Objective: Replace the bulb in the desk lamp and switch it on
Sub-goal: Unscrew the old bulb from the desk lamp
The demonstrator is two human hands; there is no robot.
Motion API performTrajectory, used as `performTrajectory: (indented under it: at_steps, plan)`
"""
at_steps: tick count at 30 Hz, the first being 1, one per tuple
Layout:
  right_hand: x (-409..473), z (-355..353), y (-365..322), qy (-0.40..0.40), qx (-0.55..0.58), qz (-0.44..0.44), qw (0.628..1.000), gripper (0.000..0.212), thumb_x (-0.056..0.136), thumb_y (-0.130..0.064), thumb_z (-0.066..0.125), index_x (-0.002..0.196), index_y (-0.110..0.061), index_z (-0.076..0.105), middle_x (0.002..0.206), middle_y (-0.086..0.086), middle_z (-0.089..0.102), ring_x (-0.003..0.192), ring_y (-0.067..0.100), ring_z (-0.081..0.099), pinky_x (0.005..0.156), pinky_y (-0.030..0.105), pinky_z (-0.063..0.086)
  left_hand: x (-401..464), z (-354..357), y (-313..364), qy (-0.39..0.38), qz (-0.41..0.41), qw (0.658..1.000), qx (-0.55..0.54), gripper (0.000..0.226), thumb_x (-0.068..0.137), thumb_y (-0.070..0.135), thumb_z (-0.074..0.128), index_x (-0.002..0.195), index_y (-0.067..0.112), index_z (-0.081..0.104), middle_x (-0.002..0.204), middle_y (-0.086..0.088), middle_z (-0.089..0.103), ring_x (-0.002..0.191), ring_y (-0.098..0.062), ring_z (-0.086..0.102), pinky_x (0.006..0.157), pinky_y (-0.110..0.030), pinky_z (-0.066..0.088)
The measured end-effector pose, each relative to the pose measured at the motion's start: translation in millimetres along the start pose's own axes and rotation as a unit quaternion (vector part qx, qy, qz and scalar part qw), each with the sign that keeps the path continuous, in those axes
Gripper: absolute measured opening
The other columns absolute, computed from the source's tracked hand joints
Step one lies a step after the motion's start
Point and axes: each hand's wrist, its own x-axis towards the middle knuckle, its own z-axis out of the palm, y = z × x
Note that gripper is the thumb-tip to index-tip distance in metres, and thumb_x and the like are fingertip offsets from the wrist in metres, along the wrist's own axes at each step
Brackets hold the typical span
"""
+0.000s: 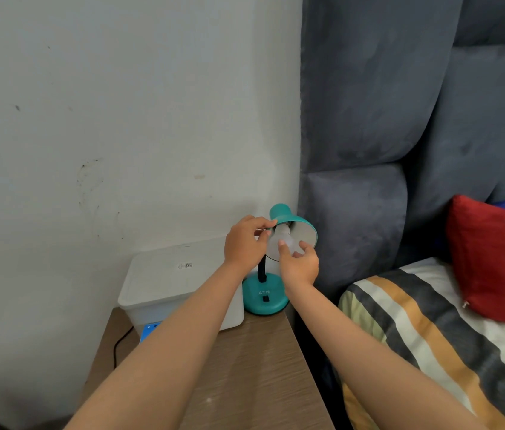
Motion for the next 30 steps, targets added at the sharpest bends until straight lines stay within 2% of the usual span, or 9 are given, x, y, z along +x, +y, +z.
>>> performTrajectory:
  at_steps: [2, 6, 12, 17, 20, 24, 27, 30]
  plan:
    - [1, 0, 0, 0.000, -0.014, -0.004, 1.000, 0.059, 0.081, -0.035, 0.069, 0.131, -0.014, 0.047, 0.123, 0.010, 0.059, 0.109, 0.025, 0.058, 0.085, 0.031, 0.045, 0, -1, 0, -0.002, 0.002, 1.000, 0.002, 0.021, 0.085, 0.010, 0.061, 0.100, 0.021, 0.071, 0.098, -0.001, 0.066, 0.085, -0.016, 0.066, 0.079, -0.035, 0.055]
    - [1, 0, -1, -0.001, -0.009, -0.018, 1.000, 0.055, 0.074, -0.038, 0.076, 0.119, -0.018, 0.052, 0.118, 0.009, 0.056, 0.095, 0.020, 0.059, 0.072, 0.028, 0.046, -2, -1, 1, -0.005, 0.000, 1.000, 0.007, 0.023, 0.085, 0.008, 0.059, 0.101, 0.021, 0.070, 0.099, -0.001, 0.065, 0.086, -0.015, 0.066, 0.079, -0.034, 0.055]
    - [0, -8, -7, -0.004, -0.002, -0.035, 0.999, 0.055, 0.069, -0.034, 0.080, 0.112, -0.015, 0.052, 0.119, 0.013, 0.055, 0.100, 0.024, 0.060, 0.077, 0.030, 0.049, -7, -5, 6, -0.034, 0.003, 0.999, 0.038, 0.033, 0.089, 0.011, 0.051, 0.116, 0.027, 0.062, 0.108, 0.000, 0.061, 0.096, -0.018, 0.062, 0.079, -0.036, 0.053]
    - [-12, -19, -17, -0.010, -0.018, -0.062, 0.998, 0.051, 0.073, -0.029, 0.077, 0.114, -0.013, 0.051, 0.113, 0.010, 0.058, 0.097, 0.024, 0.059, 0.074, 0.028, 0.044, -23, -13, 12, -0.076, -0.015, 0.996, 0.038, 0.044, 0.090, 0.015, 0.051, 0.134, 0.020, 0.046, 0.135, -0.004, 0.051, 0.119, -0.021, 0.051, 0.099, -0.032, 0.042]
    - [-29, -24, -18, -0.017, -0.033, -0.077, 0.996, 0.051, 0.077, -0.030, 0.074, 0.121, -0.018, 0.051, 0.107, 0.006, 0.057, 0.096, 0.023, 0.058, 0.073, 0.027, 0.042, -39, -23, 9, -0.085, -0.039, 0.995, 0.041, 0.047, 0.090, 0.018, 0.052, 0.137, 0.017, 0.041, 0.141, -0.005, 0.046, 0.127, -0.021, 0.044, 0.103, -0.028, 0.033]
    - [-60, -28, 2, -0.036, -0.043, -0.083, 0.995, 0.041, 0.079, -0.030, 0.071, 0.115, -0.016, 0.057, 0.105, 0.004, 0.061, 0.095, 0.020, 0.060, 0.062, 0.019, 0.044, -67, -44, -13, -0.095, -0.075, 0.990, 0.072, 0.047, 0.090, 0.021, 0.053, 0.135, 0.015, 0.042, 0.142, -0.006, 0.044, 0.131, -0.023, 0.039, 0.108, -0.033, 0.031]
    - [-86, -28, 31, -0.062, -0.093, -0.085, 0.990, 0.041, 0.078, -0.032, 0.071, 0.113, -0.016, 0.056, 0.103, 0.007, 0.063, 0.091, 0.020, 0.060, 0.071, 0.029, 0.047, -95, -62, -36, -0.070, -0.108, 0.988, 0.088, 0.043, 0.089, 0.022, 0.053, 0.131, 0.015, 0.046, 0.137, -0.006, 0.047, 0.128, -0.023, 0.041, 0.105, -0.033, 0.034]
    - [-110, -24, 60, -0.086, -0.125, -0.052, 0.987, 0.038, 0.080, -0.028, 0.071, 0.112, -0.014, 0.055, 0.100, 0.005, 0.060, 0.087, 0.019, 0.056, 0.073, 0.029, 0.042, -130, -77, -59, -0.021, -0.137, 0.985, 0.108, 0.035, 0.087, 0.019, 0.054, 0.122, 0.012, 0.053, 0.126, -0.008, 0.052, 0.120, -0.024, 0.045, 0.096, -0.031, 0.038]
